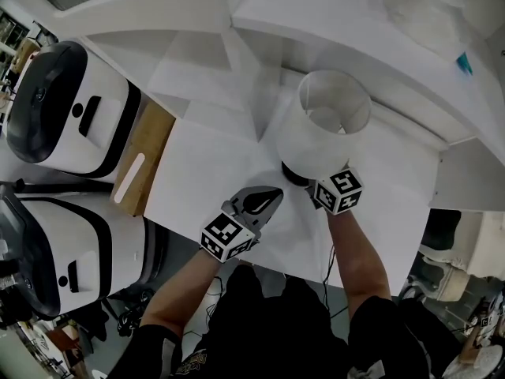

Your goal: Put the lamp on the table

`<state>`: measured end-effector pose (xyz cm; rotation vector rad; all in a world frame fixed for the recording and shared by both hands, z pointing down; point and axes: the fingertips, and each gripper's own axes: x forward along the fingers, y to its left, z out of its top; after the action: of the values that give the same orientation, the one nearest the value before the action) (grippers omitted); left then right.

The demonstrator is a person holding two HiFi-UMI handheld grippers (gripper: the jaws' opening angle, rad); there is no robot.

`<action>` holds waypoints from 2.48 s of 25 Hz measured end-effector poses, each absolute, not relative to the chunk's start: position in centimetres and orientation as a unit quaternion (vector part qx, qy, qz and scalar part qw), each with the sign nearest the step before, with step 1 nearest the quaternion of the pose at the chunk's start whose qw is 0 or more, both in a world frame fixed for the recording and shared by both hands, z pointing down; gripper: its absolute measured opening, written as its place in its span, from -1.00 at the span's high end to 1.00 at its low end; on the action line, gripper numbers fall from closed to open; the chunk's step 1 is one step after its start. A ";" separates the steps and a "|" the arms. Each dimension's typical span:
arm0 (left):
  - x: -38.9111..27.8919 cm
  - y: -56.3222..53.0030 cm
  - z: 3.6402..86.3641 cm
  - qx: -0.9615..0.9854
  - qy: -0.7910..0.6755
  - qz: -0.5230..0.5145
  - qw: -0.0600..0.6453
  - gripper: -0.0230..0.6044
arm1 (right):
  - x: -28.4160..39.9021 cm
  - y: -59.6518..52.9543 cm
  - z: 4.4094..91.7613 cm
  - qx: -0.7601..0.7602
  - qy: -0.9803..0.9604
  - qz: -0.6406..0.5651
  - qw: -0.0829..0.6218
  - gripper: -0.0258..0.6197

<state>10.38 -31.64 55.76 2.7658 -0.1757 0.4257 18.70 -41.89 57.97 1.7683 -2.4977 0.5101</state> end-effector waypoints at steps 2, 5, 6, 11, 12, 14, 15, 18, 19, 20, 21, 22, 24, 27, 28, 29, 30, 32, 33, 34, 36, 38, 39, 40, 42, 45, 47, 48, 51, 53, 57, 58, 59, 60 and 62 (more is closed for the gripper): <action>10.3 -32.0 55.9 0.972 -0.064 0.149 0.169 0.91 | 18.7 -42.5 58.1 0.568 -0.806 0.163 0.020 0.60; 10.2 -32.2 56.0 0.972 -0.065 0.150 0.170 0.91 | 18.7 -43.1 58.2 0.567 -0.808 0.159 0.020 0.60; 10.2 -32.3 56.1 0.972 -0.065 0.150 0.170 0.91 | 18.8 -43.2 58.2 0.567 -0.808 0.158 0.019 0.60; 10.1 -32.5 56.0 0.972 -0.067 0.150 0.168 0.91 | 18.8 -43.3 58.2 0.567 -0.810 0.151 0.014 0.60; 10.2 -32.5 56.0 0.972 -0.068 0.150 0.169 0.91 | 18.7 -43.3 58.2 0.566 -0.810 0.150 0.015 0.60; 10.2 -32.4 56.0 0.971 -0.070 0.150 0.170 0.91 | 18.7 -43.2 58.3 0.565 -0.812 0.148 0.015 0.60; 10.2 -32.3 56.1 0.971 -0.070 0.150 0.171 0.91 | 18.7 -43.1 58.3 0.564 -0.812 0.147 0.014 0.60; 10.2 -32.0 56.1 0.971 -0.071 0.149 0.172 0.91 | 18.8 -42.9 58.3 0.565 -0.812 0.145 0.010 0.60; 10.3 -32.0 56.1 0.971 -0.071 0.149 0.172 0.91 | 18.8 -42.9 58.3 0.565 -0.812 0.144 0.009 0.60; 10.3 -31.9 56.1 0.971 -0.072 0.148 0.173 0.91 | 18.8 -42.9 58.3 0.565 -0.813 0.143 0.009 0.60; 10.3 -31.8 56.1 0.971 -0.072 0.148 0.174 0.91 | 18.7 -42.8 58.4 0.565 -0.813 0.142 0.009 0.60; 10.2 -31.7 56.1 0.971 -0.073 0.149 0.174 0.91 | 18.7 -42.8 58.4 0.564 -0.813 0.141 0.009 0.60; 10.2 -31.6 56.2 0.971 -0.075 0.149 0.174 0.91 | 18.7 -42.7 58.4 0.563 -0.815 0.137 0.007 0.59; 10.2 -31.3 56.4 0.970 -0.076 0.149 0.175 0.91 | 18.7 -42.5 58.5 0.561 -0.818 0.131 0.007 0.59; 10.2 -31.2 56.4 0.970 -0.076 0.149 0.176 0.91 | 18.6 -42.4 58.5 0.560 -0.818 0.130 0.007 0.59; 10.2 -31.1 56.4 0.970 -0.077 0.148 0.176 0.91 | 18.6 -42.3 58.5 0.560 -0.818 0.130 0.006 0.59; 10.2 -31.1 56.4 0.970 -0.079 0.147 0.177 0.91 | 18.6 -42.2 58.5 0.560 -0.818 0.129 0.006 0.59; 10.2 -31.0 56.3 0.970 -0.080 0.146 0.178 0.91 | 18.6 -42.1 58.6 0.560 -0.819 0.126 0.006 0.59; 10.2 -30.9 56.3 0.970 -0.080 0.146 0.178 0.91 | 18.5 -42.0 58.7 0.560 -0.819 0.125 0.007 0.59; 10.1 -30.8 56.4 0.970 -0.080 0.147 0.178 0.91 | 18.5 -41.9 58.9 0.559 -0.819 0.126 0.008 0.59; 10.0 -30.5 56.4 0.969 -0.080 0.149 0.178 0.91 | 18.5 -41.7 59.2 0.559 -0.819 0.131 0.007 0.59; 9.9 -30.3 56.4 0.969 -0.082 0.150 0.177 0.91 | 18.5 -41.6 59.3 0.559 -0.818 0.136 0.004 0.57; 9.9 -30.2 56.4 0.969 -0.083 0.150 0.176 0.91 | 18.5 -41.6 59.3 0.560 -0.817 0.138 0.004 0.56; 9.9 -30.2 56.4 0.969 -0.084 0.150 0.176 0.91 | 18.6 -41.6 59.4 0.560 -0.817 0.140 0.005 0.55; 10.1 -29.8 56.3 0.969 -0.085 0.149 0.175 0.91 | 18.7 -41.3 59.9 0.562 -0.814 0.149 0.010 0.52; 10.4 -29.1 56.1 0.970 -0.086 0.147 0.174 0.91 | 19.2 -40.3 60.8 0.570 -0.806 0.161 0.017 0.44; 10.4 -28.9 56.1 0.970 -0.086 0.147 0.172 0.91 | 19.4 -39.9 60.9 0.575 -0.801 0.164 0.020 0.40; 10.3 -28.7 56.1 0.970 -0.088 0.148 0.172 0.91 | 19.4 -39.7 60.9 0.577 -0.799 0.166 0.022 0.39; 10.3 -28.3 56.0 0.969 -0.097 0.145 0.175 0.91 | 19.6 -39.0 60.9 0.578 -0.796 0.175 0.024 0.38; 10.4 -27.9 55.8 0.969 -0.101 0.143 0.174 0.91 | 19.9 -38.3 60.8 0.579 -0.795 0.179 0.022 0.38; 10.4 -27.0 55.2 0.969 -0.112 0.137 0.174 0.91 | 20.7 -36.5 60.4 0.585 -0.789 0.184 0.026 0.38; 10.5 -26.7 55.1 0.968 -0.116 0.134 0.177 0.91 | 21.0 -35.9 60.3 0.588 -0.787 0.187 0.024 0.38; 10.6 -26.5 55.0 0.968 -0.120 0.131 0.179 0.91 | 21.4 -35.3 60.2 0.589 -0.784 0.193 0.023 0.38; 10.6 -26.2 54.9 0.967 -0.124 0.129 0.182 0.91 | 21.7 -34.7 60.1 0.588 -0.783 0.201 0.021 0.38; 10.6 -25.6 54.8 0.965 -0.134 0.126 0.188 0.91 | 22.0 -33.2 59.6 0.579 -0.787 0.212 0.020 0.65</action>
<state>10.63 -25.57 54.80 2.7147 -0.3773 0.3538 22.00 -33.24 59.62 1.7964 -2.4403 0.6583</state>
